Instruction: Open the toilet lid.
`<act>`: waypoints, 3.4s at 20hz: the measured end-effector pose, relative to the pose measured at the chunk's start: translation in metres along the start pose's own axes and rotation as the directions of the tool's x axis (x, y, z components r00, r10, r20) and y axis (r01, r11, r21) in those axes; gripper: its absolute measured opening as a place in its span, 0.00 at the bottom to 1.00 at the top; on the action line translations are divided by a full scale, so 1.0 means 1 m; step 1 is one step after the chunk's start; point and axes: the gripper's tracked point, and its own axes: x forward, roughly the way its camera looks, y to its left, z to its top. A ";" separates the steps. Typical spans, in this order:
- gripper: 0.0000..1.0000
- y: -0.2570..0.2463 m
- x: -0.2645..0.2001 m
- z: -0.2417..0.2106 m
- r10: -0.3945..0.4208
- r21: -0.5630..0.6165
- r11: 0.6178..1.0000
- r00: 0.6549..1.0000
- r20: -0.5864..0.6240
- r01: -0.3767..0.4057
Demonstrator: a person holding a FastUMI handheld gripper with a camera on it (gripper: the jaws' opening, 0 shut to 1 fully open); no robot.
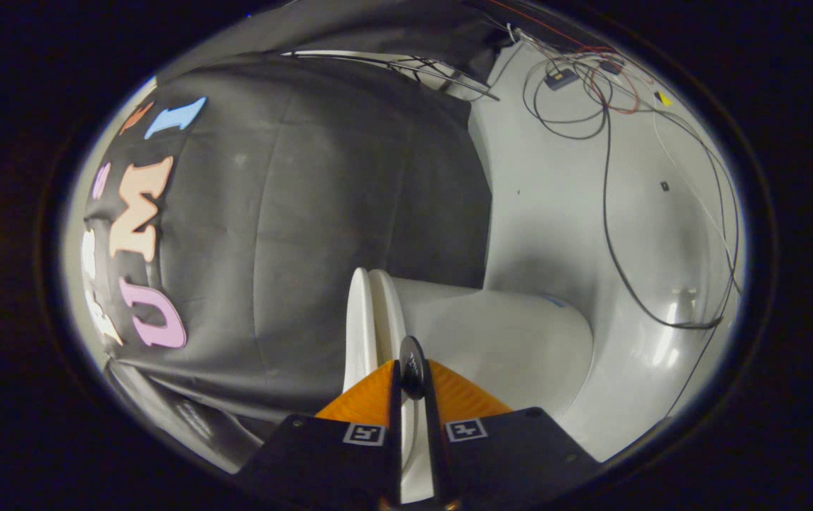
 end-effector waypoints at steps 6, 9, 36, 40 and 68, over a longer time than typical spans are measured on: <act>0.01 0.003 0.000 0.000 0.097 0.035 0.995 0.995 0.014 -0.097; 0.00 0.009 0.001 0.000 0.064 -0.029 0.998 0.998 0.009 -0.064; 0.00 0.262 -0.041 -0.125 0.107 -0.725 0.686 0.994 0.019 -0.059; 0.00 0.285 -0.042 -0.147 0.103 -0.800 0.598 0.994 0.021 -0.045; 0.00 0.365 -0.026 -0.327 0.128 -0.993 0.104 0.991 -0.049 -0.062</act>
